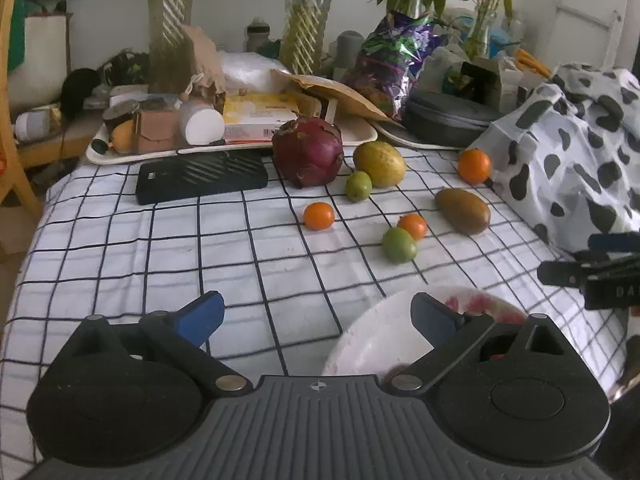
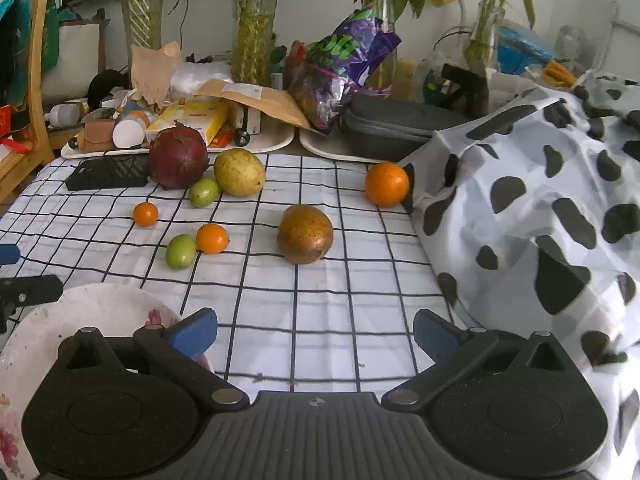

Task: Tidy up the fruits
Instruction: 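Open both grippers and withdraw them from the rose plate, then grasp the small orange tomato with the left gripper while the right grasps the brown mango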

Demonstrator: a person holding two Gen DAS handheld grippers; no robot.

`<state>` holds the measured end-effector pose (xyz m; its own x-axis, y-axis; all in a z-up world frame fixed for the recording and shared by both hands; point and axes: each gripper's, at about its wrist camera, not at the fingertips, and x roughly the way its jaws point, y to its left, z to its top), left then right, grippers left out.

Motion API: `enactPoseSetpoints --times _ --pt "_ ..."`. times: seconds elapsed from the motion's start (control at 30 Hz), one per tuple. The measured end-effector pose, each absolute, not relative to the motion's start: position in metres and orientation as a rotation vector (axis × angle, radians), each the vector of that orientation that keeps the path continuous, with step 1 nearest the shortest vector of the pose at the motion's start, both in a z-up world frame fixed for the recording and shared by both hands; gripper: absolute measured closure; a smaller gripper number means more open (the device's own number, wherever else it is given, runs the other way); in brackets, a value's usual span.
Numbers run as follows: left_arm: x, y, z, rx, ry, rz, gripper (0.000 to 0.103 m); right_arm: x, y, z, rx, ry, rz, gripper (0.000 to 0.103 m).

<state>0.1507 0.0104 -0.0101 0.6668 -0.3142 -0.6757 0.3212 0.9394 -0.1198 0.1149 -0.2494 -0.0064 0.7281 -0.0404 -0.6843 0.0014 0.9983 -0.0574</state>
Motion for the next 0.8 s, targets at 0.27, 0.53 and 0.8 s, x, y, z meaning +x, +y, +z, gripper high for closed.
enactPoseSetpoints --times 0.27,0.53,0.8 --pt "0.181 0.005 -0.016 0.046 0.753 -0.371 0.018 0.145 -0.254 -0.009 -0.078 0.746 -0.011 0.0" --pt "0.2 -0.009 -0.022 0.13 0.706 -0.398 0.039 0.175 -0.259 -0.015 -0.054 0.771 0.006 0.0" --pt "0.225 -0.022 -0.035 0.197 0.719 -0.437 0.049 0.205 -0.261 -0.021 -0.049 0.785 0.022 0.0"
